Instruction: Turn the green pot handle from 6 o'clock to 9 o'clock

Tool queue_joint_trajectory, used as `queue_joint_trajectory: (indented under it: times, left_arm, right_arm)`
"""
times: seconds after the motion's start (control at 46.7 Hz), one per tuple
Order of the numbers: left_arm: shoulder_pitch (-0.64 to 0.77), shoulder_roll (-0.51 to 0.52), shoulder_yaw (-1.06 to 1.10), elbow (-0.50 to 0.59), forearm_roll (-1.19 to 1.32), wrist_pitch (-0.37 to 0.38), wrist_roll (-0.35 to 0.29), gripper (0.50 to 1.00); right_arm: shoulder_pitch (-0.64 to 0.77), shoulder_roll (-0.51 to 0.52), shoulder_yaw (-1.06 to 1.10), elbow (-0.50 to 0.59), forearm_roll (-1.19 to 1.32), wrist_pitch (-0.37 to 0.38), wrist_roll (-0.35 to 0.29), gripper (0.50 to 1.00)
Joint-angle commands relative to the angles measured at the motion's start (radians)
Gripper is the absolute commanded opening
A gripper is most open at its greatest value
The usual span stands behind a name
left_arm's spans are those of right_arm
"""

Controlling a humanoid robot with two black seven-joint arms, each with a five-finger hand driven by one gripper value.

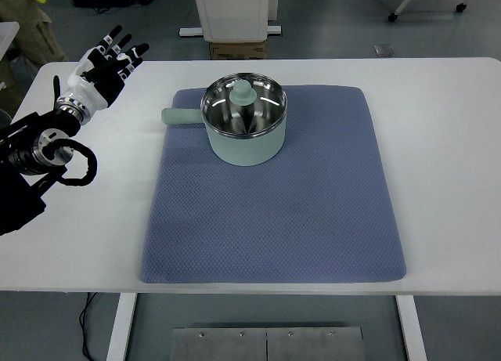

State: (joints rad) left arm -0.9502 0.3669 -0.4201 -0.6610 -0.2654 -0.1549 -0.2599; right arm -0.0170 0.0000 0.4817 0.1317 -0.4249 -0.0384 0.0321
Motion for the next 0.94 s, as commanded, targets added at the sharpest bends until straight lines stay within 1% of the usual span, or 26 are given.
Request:
queue_joint_trajectory:
  times: [0.0,0.193,0.92]
  left_arm:
    - [0.013,-0.020,0.000,0.000,0.000,0.003,0.001,1.000]
    - [0.037,-0.029,-0.002,0.000,0.003,0.003,-0.001,1.000]
    - [0.034,-0.032,-0.031,0.017,0.009,0.000,-0.004,1.000]
  right_arm:
    - [0.000,0.000,0.000,0.000,0.000,0.000,0.000,1.000]
    - [0.000,0.000,0.000,0.000,0.000,0.000,0.000,1.000]
    - [0.000,0.000,0.000,0.005,0.000,0.005,0.000,1.000]
